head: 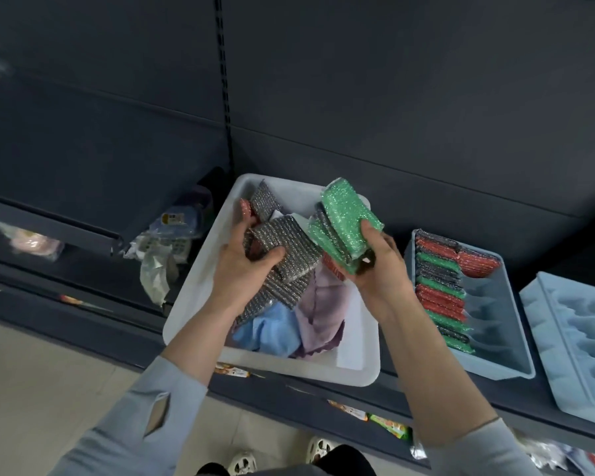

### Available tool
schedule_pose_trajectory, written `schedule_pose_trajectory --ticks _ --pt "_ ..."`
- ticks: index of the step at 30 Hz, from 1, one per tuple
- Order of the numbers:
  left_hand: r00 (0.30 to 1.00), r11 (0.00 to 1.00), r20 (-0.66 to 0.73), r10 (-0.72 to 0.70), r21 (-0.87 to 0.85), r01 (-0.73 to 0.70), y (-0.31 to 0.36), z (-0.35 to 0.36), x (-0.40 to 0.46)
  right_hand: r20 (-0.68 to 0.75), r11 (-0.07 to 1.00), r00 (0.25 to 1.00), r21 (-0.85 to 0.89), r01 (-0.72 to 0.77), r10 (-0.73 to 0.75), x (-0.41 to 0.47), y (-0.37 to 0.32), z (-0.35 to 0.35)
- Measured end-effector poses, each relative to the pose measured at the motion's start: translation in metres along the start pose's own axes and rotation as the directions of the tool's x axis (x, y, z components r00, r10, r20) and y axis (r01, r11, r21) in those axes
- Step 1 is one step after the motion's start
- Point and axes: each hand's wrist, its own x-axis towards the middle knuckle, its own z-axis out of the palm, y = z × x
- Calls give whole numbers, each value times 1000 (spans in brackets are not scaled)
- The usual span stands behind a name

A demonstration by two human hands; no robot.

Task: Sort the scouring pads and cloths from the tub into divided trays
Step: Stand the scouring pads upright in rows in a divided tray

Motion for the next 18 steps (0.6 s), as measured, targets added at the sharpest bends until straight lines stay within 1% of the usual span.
schedule_pose_trajectory --ticks 1,2,3,4,6,8,10,12,15,17,18 --pt "1000 1000 23 -9 4 9 -1 4 0 6 997 1000 -72 -3 4 1 3 2" --pt "999 1000 44 -18 -13 19 1 8 -2 -2 978 1000 -209 4 -5 2 9 3" --pt "998 998 52 -35 -46 38 2 12 -3 -6 942 1000 -335 19 -22 2 14 4" --pt "997 995 55 -48 -82 52 3 15 -4 -7 912 999 -409 31 -37 2 19 4" --pt "995 989 75 -59 -134 68 7 19 -9 -4 894 999 -447 30 -36 3 24 0" --pt "987 978 136 -90 -176 114 6 21 -11 13 861 999 -507 36 -34 4 25 -6" --pt "975 970 198 -105 -196 145 7 22 -15 42 822 997 -565 79 -68 3 25 -11" --pt "976 983 212 -58 -160 93 8 24 -15 70 759 991 -637 133 -115 2 24 -15" --pt "982 994 180 -52 -85 68 11 30 -14 131 587 965 -773 242 -225 0 16 -20" --pt "982 998 184 -46 -27 52 13 37 -12 194 517 943 -797 313 -272 -3 11 -26" --pt "981 998 186 -51 -12 54 17 41 -12 221 503 934 -795 338 -280 -4 8 -29"
